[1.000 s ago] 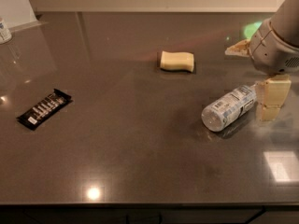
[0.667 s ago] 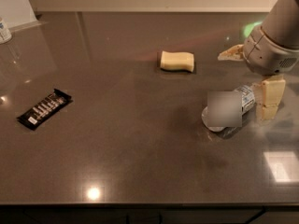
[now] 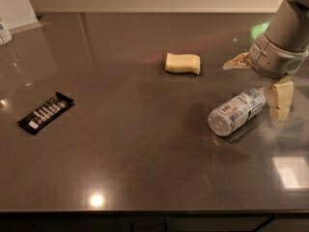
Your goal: Place blue plastic bottle upright
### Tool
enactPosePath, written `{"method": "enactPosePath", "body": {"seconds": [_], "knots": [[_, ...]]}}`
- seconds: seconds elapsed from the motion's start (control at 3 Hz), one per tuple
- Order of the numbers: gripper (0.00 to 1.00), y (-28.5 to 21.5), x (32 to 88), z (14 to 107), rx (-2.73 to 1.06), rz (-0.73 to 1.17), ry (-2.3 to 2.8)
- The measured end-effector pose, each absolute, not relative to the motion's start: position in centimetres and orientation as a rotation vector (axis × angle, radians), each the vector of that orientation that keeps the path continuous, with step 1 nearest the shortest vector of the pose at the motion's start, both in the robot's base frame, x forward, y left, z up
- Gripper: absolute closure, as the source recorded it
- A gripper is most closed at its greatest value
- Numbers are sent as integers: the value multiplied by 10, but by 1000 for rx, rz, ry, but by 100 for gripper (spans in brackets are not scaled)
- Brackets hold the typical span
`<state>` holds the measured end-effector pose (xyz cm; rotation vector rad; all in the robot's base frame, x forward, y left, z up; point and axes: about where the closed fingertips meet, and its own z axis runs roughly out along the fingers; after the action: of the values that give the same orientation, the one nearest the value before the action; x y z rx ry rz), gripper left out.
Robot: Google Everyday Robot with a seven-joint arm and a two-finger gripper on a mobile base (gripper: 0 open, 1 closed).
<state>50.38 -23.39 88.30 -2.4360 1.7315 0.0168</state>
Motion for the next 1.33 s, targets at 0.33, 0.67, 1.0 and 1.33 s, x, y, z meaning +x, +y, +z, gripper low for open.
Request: {"method": "enactPosePath", "body": {"seconds": [0.33, 0.67, 1.0, 1.33], "knots": [[0, -246, 511, 869, -2468, -4, 1671], [0, -251, 513, 860, -2483, -3, 1653], [0, -251, 515, 849, -2522, 20, 1660], [18, -251, 517, 844, -2548, 41, 1677]]}}
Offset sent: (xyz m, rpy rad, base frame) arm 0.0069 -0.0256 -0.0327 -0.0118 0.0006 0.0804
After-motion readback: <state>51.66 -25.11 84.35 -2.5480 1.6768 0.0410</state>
